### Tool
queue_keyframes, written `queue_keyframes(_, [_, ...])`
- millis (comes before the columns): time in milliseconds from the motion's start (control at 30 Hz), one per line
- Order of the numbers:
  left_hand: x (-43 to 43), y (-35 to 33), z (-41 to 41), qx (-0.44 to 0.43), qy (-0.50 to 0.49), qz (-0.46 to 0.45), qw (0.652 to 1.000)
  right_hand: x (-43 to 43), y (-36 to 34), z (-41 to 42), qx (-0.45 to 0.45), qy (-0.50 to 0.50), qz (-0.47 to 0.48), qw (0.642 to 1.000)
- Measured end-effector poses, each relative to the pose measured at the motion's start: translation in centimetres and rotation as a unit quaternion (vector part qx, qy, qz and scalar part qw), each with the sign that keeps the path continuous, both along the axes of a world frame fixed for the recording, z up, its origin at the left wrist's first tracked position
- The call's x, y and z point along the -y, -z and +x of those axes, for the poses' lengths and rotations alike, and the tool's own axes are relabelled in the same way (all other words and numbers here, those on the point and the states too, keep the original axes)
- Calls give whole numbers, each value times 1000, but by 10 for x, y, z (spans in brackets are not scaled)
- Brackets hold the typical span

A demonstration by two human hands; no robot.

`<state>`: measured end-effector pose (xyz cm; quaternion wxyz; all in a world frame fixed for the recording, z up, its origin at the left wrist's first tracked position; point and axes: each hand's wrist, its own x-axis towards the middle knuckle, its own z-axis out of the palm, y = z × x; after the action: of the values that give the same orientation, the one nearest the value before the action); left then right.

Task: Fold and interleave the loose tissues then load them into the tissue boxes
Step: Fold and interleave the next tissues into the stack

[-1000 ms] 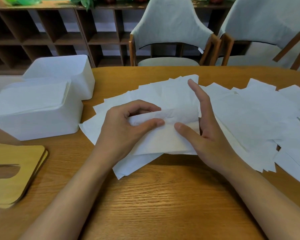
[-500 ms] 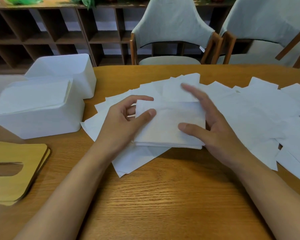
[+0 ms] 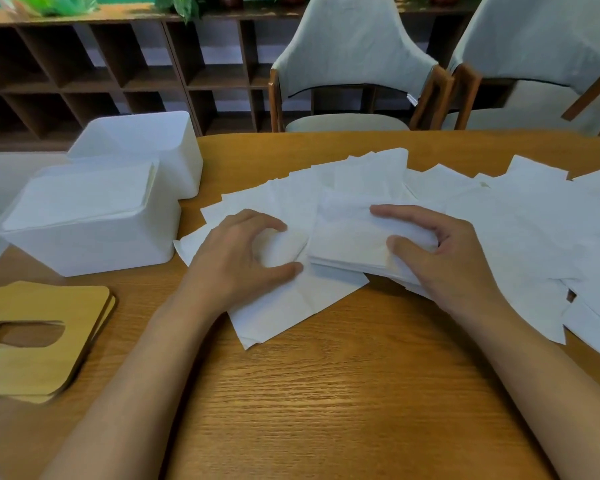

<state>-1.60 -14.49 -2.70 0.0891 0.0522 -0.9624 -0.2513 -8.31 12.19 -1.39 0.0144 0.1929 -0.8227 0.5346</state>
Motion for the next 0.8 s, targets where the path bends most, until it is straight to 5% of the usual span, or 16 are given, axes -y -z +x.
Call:
queue_keyframes(333, [-3, -7, 3, -49, 11, 3, 999, 1, 3, -1, 6, 13, 1, 1000])
queue_keyframes(533, [-15, -14, 9, -161, -29, 136, 977, 4, 5, -1, 13, 31, 24, 999])
queue_keyframes(800, [-63, -4, 11, -247, 128, 136, 951, 16, 4, 10, 55, -22, -36, 998])
